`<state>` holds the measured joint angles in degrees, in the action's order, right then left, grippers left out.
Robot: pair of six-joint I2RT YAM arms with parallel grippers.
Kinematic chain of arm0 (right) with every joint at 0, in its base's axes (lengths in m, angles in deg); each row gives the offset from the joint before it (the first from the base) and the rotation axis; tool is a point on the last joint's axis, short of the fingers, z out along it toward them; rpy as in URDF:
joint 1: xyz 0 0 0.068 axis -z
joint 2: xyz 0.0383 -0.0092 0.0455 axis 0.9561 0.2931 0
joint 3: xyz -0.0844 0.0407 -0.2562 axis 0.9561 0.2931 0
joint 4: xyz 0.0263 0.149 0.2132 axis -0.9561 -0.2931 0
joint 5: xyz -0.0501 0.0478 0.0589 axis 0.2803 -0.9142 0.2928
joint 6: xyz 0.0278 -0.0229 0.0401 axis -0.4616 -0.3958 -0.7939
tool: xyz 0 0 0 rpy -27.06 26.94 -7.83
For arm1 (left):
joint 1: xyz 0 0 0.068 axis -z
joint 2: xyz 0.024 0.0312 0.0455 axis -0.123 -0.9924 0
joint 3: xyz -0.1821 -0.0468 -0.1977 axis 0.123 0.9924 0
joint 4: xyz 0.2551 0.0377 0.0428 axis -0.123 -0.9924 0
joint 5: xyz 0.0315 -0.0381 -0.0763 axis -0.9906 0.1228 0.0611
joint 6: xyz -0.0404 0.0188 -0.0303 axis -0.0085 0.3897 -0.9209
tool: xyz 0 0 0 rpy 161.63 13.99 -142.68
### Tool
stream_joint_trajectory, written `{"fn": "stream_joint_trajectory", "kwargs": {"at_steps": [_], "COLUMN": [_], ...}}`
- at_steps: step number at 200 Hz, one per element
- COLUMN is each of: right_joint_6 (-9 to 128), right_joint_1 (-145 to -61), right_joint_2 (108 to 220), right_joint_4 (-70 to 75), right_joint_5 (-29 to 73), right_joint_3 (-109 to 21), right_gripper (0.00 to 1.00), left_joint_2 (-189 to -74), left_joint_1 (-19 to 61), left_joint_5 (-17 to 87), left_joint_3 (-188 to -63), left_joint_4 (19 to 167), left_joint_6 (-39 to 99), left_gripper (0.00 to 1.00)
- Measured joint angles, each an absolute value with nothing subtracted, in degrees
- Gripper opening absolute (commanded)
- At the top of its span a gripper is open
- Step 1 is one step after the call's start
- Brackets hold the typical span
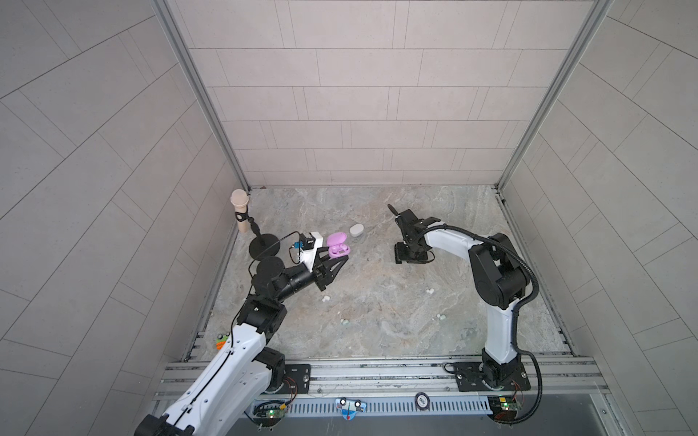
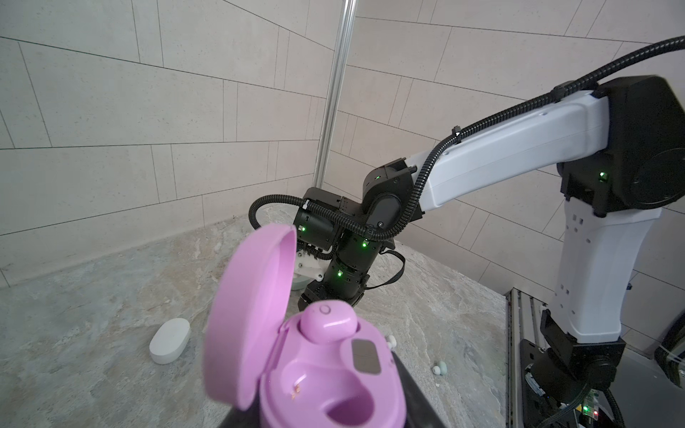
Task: Insert wireless bluetooth earbuds into charging case
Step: Move the wireless bluetooth earbud to the center of the table, then pick up the wireless bluetooth earbud from the center of the table.
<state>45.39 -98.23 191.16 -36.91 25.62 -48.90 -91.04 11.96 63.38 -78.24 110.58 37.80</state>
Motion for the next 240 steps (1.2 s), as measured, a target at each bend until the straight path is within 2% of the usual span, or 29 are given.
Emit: {"fn": "stream_joint_trajectory", "kwargs": {"at_steps": [135,153,198,240], "right_joint_6": [47.2,47.9,48.6,46.6], "right_joint_1": [-99.6,-99.6,-99.4,-99.2], "right_joint_2": [196.6,196.6,196.6,196.6], "right_joint_4": [-37.9,-39.4,-43.2,-44.4], "right_joint_5": [23.7,24.4,27.5,27.9], "right_joint_3": [-57.5,-58.0,-60.2,-60.4], "right_gripper": [0.67,0.65,0.52,0.49], "left_joint_2": [-91.5,-91.5,-91.5,-91.5], "left_joint_1": [12.0,12.0,12.0,12.0], "left_joint_5": [63.4,63.4,63.4,63.4], "left_joint_3": [-78.2,-78.2,-78.2,-78.2], "left_joint_4": [110.6,110.6,110.6,110.6], "left_joint_6": [37.8,37.8,37.8,37.8], "left_gripper": [0.22,0.22,0.22,0.21]}}
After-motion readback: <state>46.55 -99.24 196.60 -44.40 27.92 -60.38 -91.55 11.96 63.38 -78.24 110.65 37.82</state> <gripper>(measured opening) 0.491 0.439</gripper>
